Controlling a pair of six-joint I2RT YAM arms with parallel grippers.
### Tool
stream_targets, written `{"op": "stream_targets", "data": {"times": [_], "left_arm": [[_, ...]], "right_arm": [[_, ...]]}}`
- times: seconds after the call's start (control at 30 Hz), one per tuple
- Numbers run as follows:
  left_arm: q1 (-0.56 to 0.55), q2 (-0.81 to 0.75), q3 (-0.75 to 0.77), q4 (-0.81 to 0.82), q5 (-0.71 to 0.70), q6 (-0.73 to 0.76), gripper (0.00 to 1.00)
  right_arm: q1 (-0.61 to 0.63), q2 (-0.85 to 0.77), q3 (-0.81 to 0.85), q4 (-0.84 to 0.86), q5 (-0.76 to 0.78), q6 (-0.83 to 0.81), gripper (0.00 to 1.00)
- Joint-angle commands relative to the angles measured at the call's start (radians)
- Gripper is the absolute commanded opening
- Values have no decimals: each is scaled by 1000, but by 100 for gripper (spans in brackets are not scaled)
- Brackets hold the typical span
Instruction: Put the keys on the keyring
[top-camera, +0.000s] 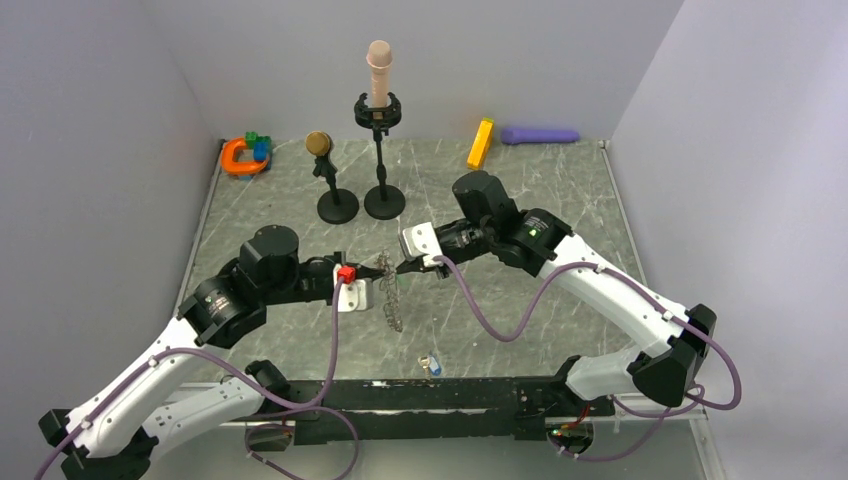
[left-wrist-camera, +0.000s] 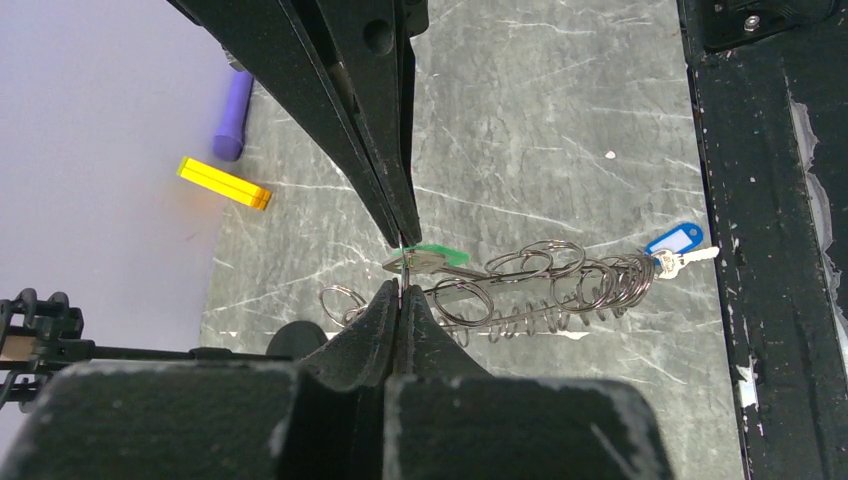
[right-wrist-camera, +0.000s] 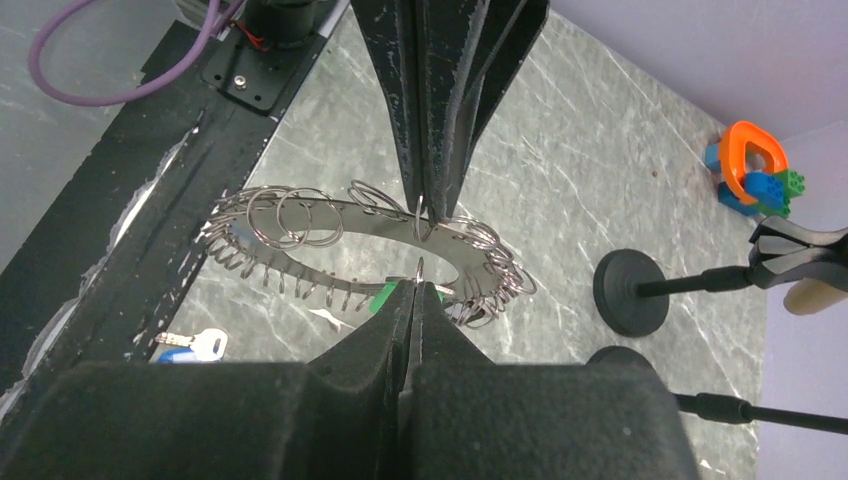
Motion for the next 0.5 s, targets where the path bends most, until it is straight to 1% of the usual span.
{"op": "stream_targets", "data": {"times": [0.0, 0.17, 0.47], "left_arm": [[-6, -22, -1, 68, 7, -19, 0], [-5, -16, 1, 67, 16, -22, 0], [-6, -9, 5, 68, 7, -24, 0]], "right_arm": [[5, -22, 7, 39, 22, 22, 0], [5, -33, 2, 44, 24, 24, 0], [7, -41, -1, 43, -20, 15, 0]]}}
